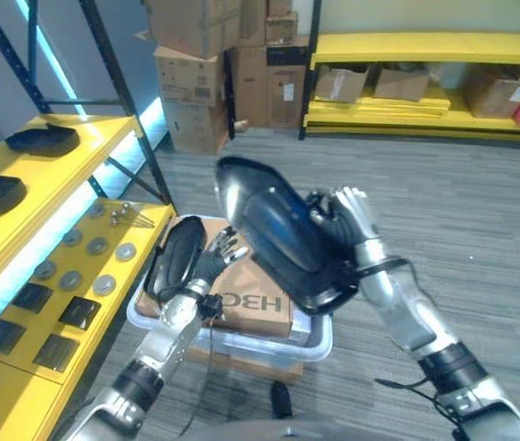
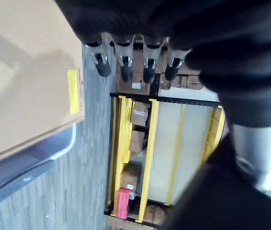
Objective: Move parts from the plastic box to the shelf.
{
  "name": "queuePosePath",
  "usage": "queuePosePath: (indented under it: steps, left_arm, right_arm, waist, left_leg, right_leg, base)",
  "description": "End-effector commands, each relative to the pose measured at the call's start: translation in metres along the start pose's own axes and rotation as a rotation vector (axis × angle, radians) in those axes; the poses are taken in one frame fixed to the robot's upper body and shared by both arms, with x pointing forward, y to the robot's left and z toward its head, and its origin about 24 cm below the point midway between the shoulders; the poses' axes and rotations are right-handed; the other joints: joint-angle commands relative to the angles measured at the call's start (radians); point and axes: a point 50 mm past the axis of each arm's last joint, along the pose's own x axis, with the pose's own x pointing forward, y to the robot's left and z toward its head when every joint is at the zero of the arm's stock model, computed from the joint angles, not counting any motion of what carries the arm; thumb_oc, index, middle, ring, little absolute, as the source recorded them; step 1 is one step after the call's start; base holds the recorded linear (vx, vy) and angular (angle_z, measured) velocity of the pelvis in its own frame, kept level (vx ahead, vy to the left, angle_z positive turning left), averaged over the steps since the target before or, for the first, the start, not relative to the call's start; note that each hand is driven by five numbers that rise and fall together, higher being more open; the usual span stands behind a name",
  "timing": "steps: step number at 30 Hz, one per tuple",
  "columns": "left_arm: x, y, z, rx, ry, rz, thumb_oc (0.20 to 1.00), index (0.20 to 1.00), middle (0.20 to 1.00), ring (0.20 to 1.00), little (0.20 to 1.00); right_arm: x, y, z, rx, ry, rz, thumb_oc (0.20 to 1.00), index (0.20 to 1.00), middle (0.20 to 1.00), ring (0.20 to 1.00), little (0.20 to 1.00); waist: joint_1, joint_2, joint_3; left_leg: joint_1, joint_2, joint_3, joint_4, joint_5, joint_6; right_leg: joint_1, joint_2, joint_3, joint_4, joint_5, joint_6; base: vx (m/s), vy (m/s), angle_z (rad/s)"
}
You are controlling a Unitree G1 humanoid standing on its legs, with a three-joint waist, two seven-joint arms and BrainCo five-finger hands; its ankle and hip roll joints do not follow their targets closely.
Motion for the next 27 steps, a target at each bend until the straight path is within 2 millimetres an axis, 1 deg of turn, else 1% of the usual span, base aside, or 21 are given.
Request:
queuePosePath:
  steps: [1,4,5,6,7,10,15,23,25,27]
  left_arm:
    - [0.021,-0.008,0.013,-0.03,-0.044,-0.005,1.0,1.0,1.0,1.0,1.0]
    - [0.028,-0.015,0.017,-0.09,-0.058,0.001,1.0,1.0,1.0,1.0,1.0]
    - [0.028,-0.015,0.017,-0.09,-0.058,0.001,1.0,1.0,1.0,1.0,1.0]
    - [0.029,-0.018,0.026,-0.131,-0.107,0.014,0.2,0.2,0.2,0.2,0.2]
    - [0.03,-0.019,0.031,-0.159,-0.141,0.033,0.2,0.2,0.2,0.2,0.2]
    - [0.03,-0.02,0.036,-0.173,-0.17,0.049,0.2,0.2,0.2,0.2,0.2]
    - [0.027,-0.015,0.042,-0.186,-0.22,0.105,0.2,0.2,0.2,0.2,0.2]
    - [0.021,-0.007,0.053,-0.14,-0.287,0.145,0.2,0.2,0.2,0.2,0.2]
    - [0.015,0.001,0.062,-0.118,-0.338,0.169,0.2,0.2,0.2,0.2,0.2]
    - [0.012,0.005,0.065,-0.111,-0.358,0.179,0.2,0.2,0.2,0.2,0.2]
  right_arm:
    - [0.025,-0.02,0.04,0.151,-0.199,-0.122,0.2,0.2,0.2,0.2,0.2]
    - [0.026,-0.01,0.057,0.24,-0.247,-0.081,0.2,0.2,0.2,0.2,0.2]
    - [0.026,-0.01,0.057,0.24,-0.247,-0.081,0.2,0.2,0.2,0.2,0.2]
    - [0.025,-0.003,0.065,0.276,-0.269,-0.056,0.2,0.2,0.2,0.2,0.2]
    - [0.023,0.002,0.068,0.306,-0.268,-0.037,0.2,0.2,0.2,0.2,0.2]
    - [0.021,0.008,0.069,0.336,-0.257,-0.021,0.2,0.2,0.2,0.2,0.2]
    - [0.017,0.013,0.069,0.369,-0.238,-0.017,0.2,0.2,0.2,0.2,0.2]
    - [0.015,0.011,0.068,0.394,-0.235,-0.027,0.2,0.2,0.2,0.2,0.2]
    - [0.014,0.009,0.068,0.419,-0.236,-0.028,0.2,0.2,0.2,0.2,0.2]
    - [0.013,0.009,0.068,0.43,-0.233,-0.029,0.2,0.2,0.2,0.2,0.2]
  waist:
    - [0.013,-0.03,-0.031]
    - [0.009,-0.029,-0.028]
    - [0.009,-0.029,-0.028]
    - [0.008,-0.03,-0.025]
    - [0.011,-0.034,-0.023]
    - [0.012,-0.036,-0.022]
    - [0.016,-0.04,-0.02]
    - [0.024,-0.041,-0.015]
    - [0.03,-0.042,-0.012]
    - [0.034,-0.042,-0.01]
  left_leg:
    - [-0.017,0.001,-0.012,0.053,-0.078,-0.021]
    - [-0.021,0.001,-0.008,0.052,-0.074,-0.022]
    - [-0.021,0.001,-0.008,0.052,-0.074,-0.022]
    - [-0.022,0.001,-0.006,0.049,-0.071,-0.023]
    - [-0.023,0.001,-0.006,0.049,-0.069,-0.024]
    - [-0.026,0.001,-0.007,0.048,-0.068,-0.023]
    - [-0.028,0.003,-0.004,0.048,-0.066,-0.025]
    - [-0.033,0.005,-0.011,0.053,-0.065,-0.028]
    - [-0.038,0.007,-0.019,0.062,-0.067,-0.03]
    - [-0.041,0.007,-0.024,0.065,-0.067,-0.03]
  right_leg:
    - [0.136,-0.043,0.014,0.165,-0.33,0.126]
    - [0.128,-0.043,0.015,0.169,-0.329,0.126]
    - [0.128,-0.043,0.015,0.169,-0.329,0.126]
    - [0.127,-0.043,0.015,0.169,-0.328,0.126]
    - [0.124,-0.043,0.014,0.17,-0.327,0.127]
    - [0.122,-0.043,0.013,0.171,-0.327,0.127]
    - [0.119,-0.043,0.011,0.176,-0.328,0.126]
    - [0.113,-0.045,0.005,0.182,-0.332,0.126]
    - [0.111,-0.046,0.002,0.188,-0.336,0.124]
    - [0.11,-0.046,0.003,0.191,-0.338,0.122]
  base:
    - [-0.02,-0.002,-0.08]
    - [-0.02,-0.001,-0.06]
    - [0.0,0.0,0.0]
    - [0.0,0.0,0.0]
    - [0.0,0.0,0.0]
    - [-0.01,-0.014,-0.05]
    - [0.0,-0.008,-0.02]
    - [-0.01,-0.018,0.01]
    - [-0.01,-0.051,0.04]
    - [-0.01,-0.039,0.08]
